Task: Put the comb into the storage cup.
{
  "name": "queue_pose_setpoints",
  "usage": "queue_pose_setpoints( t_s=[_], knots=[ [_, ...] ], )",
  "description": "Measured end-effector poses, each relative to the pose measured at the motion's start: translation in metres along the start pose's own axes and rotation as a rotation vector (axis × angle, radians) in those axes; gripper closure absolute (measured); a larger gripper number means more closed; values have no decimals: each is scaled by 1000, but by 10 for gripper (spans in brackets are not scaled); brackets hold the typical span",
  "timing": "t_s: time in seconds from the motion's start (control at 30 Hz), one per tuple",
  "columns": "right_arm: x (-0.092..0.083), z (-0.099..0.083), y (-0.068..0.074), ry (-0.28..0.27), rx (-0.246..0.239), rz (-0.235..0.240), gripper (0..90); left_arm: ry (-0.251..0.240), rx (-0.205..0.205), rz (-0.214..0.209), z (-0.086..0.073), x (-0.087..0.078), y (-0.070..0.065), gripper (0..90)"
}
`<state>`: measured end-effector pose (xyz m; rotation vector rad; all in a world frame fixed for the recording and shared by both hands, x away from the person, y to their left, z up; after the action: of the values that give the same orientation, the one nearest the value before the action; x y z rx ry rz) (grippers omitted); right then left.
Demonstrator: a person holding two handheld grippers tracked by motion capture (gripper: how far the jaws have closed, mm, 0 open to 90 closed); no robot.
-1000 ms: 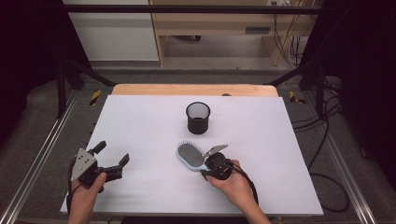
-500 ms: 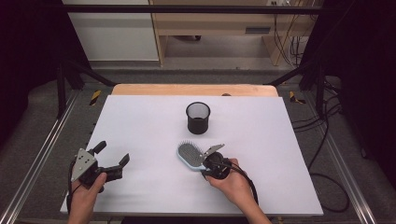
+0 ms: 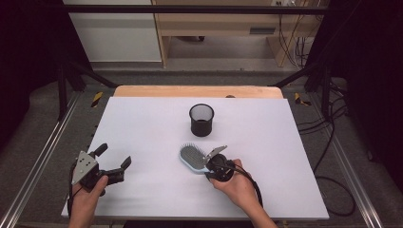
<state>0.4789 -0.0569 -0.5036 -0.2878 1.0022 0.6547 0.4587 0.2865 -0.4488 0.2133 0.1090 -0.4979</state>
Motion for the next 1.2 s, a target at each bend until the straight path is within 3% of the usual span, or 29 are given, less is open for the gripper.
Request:
queue_pose_setpoints(
  t_s=[0.2, 0.4, 0.43, 0.47, 0.5, 0.53, 0.63, 0.73, 0.83, 0.97, 1.0, 1.1, 1.17, 1.2],
  knots=[
    [-4, 0, -2, -26, -20, 3, 694, -9, -3, 4, 2, -1, 1, 17],
    [-16, 6, -8, -115, -29, 10, 694, -27, -22, -7, 7, -4, -1, 17],
    [-16, 6, -8, -115, -29, 10, 694, -37, -36, -11, 9, -5, -1, 17],
    [-20, 7, -10, -156, -22, 14, 695, -48, -61, -24, 12, -8, 0, 17],
    [-21, 7, -11, -180, -25, 6, 694, -48, -61, -24, 12, -8, 0, 17],
    [-22, 8, -13, -203, -18, 6, 694, -68, -99, -41, 17, -9, 0, 19],
    [-24, 7, -16, -221, 3, -18, 694, -80, -107, -58, 26, -10, -3, 19],
    [-30, 8, -15, -257, 4, -11, 694, -90, -101, -75, 40, -7, -7, 17],
    [-39, 13, -13, -312, -13, -10, 694, -100, -107, -109, 57, 3, -12, 17],
    [-49, 25, -15, -374, -29, -30, 694, -122, -160, -139, 77, 25, -19, 19],
    [-50, 28, -16, -385, -27, -38, 694, -119, -149, -138, 81, 31, -21, 20],
    [-52, 34, -23, -442, 12, -42, 694, -105, -119, -135, 89, 48, -29, 23],
    [-50, 34, -25, -494, 42, -31, 694, -95, -137, -167, 94, 60, -36, 22],
    [-50, 34, -25, -494, 42, -31, 694, -95, -137, -167, 94, 60, -36, 22]
  ],
)
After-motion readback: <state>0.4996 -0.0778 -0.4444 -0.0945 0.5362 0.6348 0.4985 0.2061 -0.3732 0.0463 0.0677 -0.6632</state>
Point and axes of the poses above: each handheld gripper's, and its own axes: x roughly forward along the jaws, z roughly out of its top, y roughly to its left, the point moved 5 cm from there along x, roughly forward along the jaws, and after that the axes turned 8 degrees about x, right-handed, at the moved point
